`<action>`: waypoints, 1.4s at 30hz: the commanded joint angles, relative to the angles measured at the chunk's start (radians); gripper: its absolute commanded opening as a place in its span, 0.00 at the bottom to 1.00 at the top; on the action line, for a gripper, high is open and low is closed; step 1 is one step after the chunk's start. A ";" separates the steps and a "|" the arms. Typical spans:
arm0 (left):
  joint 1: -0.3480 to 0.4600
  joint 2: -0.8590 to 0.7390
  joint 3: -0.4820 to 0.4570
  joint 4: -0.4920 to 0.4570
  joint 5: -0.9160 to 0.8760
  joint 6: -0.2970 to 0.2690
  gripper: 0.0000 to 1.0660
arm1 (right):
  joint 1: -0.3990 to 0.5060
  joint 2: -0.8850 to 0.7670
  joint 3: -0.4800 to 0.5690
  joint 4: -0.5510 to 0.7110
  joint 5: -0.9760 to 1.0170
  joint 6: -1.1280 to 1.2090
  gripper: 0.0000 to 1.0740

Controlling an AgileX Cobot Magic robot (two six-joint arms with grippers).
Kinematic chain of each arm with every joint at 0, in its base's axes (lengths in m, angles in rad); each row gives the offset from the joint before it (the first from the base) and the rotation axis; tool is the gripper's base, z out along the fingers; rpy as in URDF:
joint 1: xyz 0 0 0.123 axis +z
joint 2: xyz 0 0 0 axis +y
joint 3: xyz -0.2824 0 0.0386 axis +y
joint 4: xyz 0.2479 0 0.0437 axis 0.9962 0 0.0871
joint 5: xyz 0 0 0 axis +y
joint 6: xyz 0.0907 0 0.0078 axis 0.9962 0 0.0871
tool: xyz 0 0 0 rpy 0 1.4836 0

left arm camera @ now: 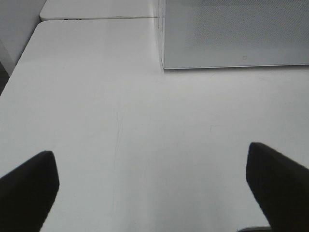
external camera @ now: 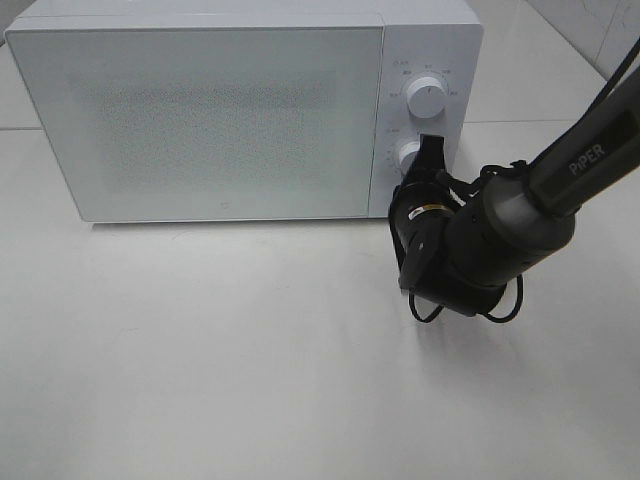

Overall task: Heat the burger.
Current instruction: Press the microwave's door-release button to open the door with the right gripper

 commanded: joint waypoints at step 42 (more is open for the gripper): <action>-0.004 -0.017 0.003 -0.002 -0.016 -0.007 0.92 | -0.024 -0.021 -0.092 0.005 0.029 -0.128 0.00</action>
